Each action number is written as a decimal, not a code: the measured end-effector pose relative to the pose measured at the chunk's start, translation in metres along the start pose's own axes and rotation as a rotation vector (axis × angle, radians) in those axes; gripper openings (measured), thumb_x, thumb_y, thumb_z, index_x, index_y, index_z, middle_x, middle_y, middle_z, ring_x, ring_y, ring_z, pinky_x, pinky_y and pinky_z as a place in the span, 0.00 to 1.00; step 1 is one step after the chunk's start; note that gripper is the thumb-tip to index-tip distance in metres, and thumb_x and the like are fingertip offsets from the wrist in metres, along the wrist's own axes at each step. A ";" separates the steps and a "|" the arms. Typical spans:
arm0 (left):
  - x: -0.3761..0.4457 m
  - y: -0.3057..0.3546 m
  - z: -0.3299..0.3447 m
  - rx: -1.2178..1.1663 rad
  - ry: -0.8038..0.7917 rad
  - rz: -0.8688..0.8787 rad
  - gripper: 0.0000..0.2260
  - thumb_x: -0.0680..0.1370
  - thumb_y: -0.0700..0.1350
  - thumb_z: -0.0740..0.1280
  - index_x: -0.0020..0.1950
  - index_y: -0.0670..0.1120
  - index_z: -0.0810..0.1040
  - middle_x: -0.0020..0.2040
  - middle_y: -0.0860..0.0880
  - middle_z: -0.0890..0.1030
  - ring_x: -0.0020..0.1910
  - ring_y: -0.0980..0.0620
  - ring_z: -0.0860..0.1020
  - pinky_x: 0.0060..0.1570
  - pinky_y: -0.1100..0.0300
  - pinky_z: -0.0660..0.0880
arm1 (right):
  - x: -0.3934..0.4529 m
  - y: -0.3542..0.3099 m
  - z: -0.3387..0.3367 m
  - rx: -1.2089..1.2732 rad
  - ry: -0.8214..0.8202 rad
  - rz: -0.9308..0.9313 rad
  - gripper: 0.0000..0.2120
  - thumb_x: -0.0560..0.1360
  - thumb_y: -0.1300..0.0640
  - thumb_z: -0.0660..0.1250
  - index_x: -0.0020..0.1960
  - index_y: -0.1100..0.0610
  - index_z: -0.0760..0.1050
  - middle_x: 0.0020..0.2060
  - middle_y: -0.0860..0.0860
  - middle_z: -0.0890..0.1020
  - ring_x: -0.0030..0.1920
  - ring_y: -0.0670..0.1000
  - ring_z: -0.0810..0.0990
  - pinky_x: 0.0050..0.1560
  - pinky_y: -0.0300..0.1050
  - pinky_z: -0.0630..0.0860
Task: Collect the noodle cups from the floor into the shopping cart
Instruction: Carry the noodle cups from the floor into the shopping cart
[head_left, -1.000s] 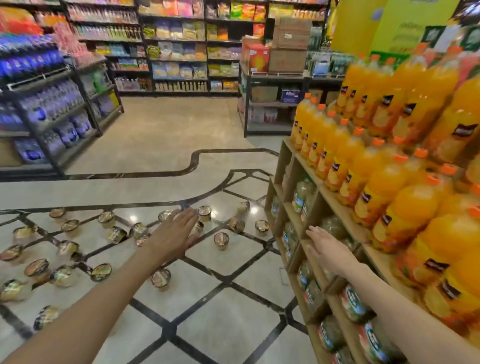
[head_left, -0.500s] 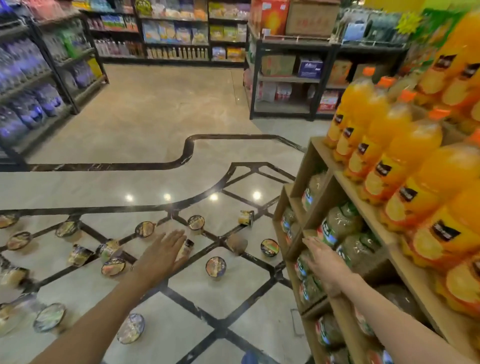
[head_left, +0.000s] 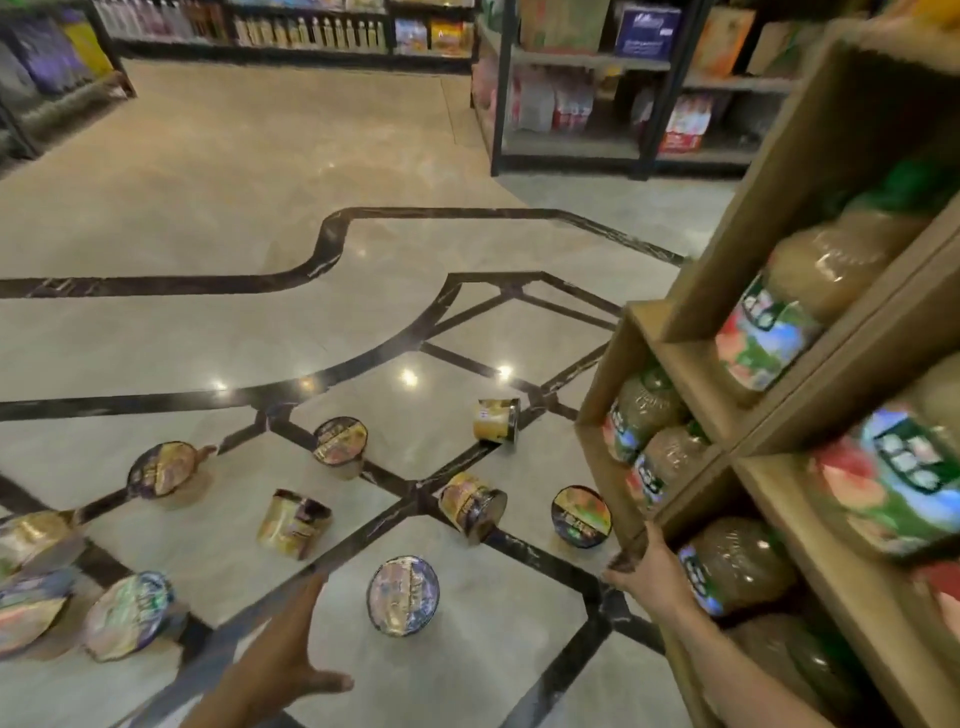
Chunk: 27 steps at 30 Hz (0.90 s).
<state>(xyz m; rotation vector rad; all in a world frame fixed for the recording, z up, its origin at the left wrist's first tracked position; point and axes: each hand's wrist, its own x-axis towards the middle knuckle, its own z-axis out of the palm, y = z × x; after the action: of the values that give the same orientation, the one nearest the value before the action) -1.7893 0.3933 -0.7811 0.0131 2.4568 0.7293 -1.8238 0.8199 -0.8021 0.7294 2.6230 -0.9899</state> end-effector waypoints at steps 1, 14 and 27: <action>0.020 -0.014 0.021 -0.057 0.004 -0.028 0.71 0.41 0.81 0.64 0.77 0.49 0.45 0.77 0.49 0.55 0.75 0.51 0.58 0.71 0.60 0.58 | 0.022 0.020 0.023 0.019 0.025 0.021 0.55 0.58 0.50 0.82 0.75 0.59 0.56 0.70 0.59 0.68 0.71 0.58 0.66 0.68 0.50 0.65; 0.153 -0.075 0.176 -0.585 0.352 -0.103 0.53 0.37 0.62 0.80 0.59 0.72 0.62 0.56 0.56 0.78 0.54 0.50 0.77 0.55 0.52 0.74 | 0.159 0.079 0.174 0.575 0.282 0.147 0.52 0.55 0.61 0.84 0.72 0.58 0.60 0.66 0.58 0.73 0.66 0.58 0.71 0.67 0.53 0.67; 0.170 -0.068 0.184 -0.766 0.404 -0.182 0.45 0.41 0.60 0.82 0.56 0.56 0.73 0.51 0.54 0.81 0.51 0.52 0.80 0.51 0.51 0.77 | 0.153 0.080 0.161 0.767 0.277 0.140 0.47 0.59 0.62 0.82 0.72 0.58 0.62 0.64 0.53 0.73 0.66 0.53 0.70 0.68 0.50 0.65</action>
<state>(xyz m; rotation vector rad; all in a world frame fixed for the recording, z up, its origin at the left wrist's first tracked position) -1.8246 0.4556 -1.0310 -0.6939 2.3167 1.6594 -1.9019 0.8196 -1.0248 1.2617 2.3043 -1.9977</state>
